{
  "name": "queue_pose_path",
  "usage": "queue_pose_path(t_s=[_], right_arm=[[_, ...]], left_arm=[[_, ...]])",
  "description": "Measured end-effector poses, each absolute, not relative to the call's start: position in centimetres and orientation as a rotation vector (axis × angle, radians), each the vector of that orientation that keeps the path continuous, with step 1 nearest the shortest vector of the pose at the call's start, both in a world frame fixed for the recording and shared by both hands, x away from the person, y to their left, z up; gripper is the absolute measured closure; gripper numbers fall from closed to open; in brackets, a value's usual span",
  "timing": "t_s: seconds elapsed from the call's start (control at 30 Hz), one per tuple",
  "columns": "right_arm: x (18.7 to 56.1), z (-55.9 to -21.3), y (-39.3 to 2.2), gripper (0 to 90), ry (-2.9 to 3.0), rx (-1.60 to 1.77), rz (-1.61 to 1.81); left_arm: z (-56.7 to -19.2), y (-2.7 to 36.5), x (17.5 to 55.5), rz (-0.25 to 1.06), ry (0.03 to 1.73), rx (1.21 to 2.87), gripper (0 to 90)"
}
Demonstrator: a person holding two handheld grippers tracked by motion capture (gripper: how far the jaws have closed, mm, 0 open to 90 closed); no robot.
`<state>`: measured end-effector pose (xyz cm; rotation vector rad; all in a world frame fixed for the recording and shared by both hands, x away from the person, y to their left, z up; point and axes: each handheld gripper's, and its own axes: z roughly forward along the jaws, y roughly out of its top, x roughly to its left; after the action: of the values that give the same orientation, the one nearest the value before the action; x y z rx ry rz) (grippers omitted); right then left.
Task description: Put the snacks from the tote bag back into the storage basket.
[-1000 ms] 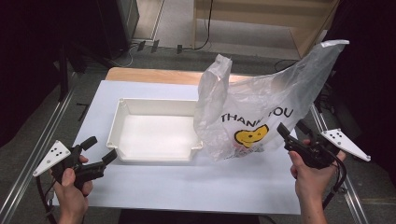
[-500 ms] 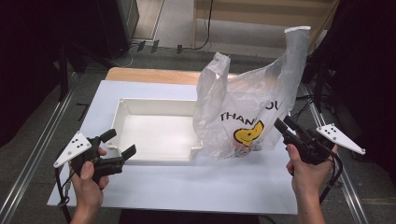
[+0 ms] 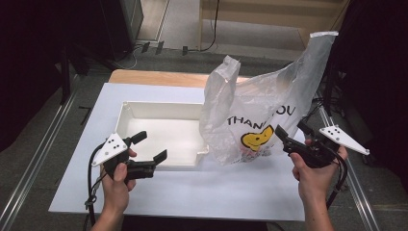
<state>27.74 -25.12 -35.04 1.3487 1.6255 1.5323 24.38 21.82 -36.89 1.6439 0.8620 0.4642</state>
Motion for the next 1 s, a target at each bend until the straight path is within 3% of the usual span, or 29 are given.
queue_pose_path(t_s=[0.3,0.5,0.73,0.97,1.0], right_arm=[[28.8,-36.1,-25.5,11.3,1.68,1.394,1.558],[29.1,-36.8,-25.3,16.5,1.74,1.357,1.586],[28.9,-37.3,-25.4,45.7,1.781,1.287,1.649],[28.8,-37.7,-25.3,68.9,1.817,1.25,1.662],[28.8,-37.8,-25.2,73.3,1.824,1.235,1.669]], left_arm=[[-36.6,18.6,24.8,0.454,0.817,1.667,8.7],[-36.5,17.0,25.4,0.446,0.804,1.675,9.0],[-36.3,15.7,26.0,0.445,0.788,1.696,9.0],[-35.4,14.2,26.3,0.432,0.789,1.665,16.1],[-35.2,13.8,26.3,0.439,0.785,1.66,21.6]])
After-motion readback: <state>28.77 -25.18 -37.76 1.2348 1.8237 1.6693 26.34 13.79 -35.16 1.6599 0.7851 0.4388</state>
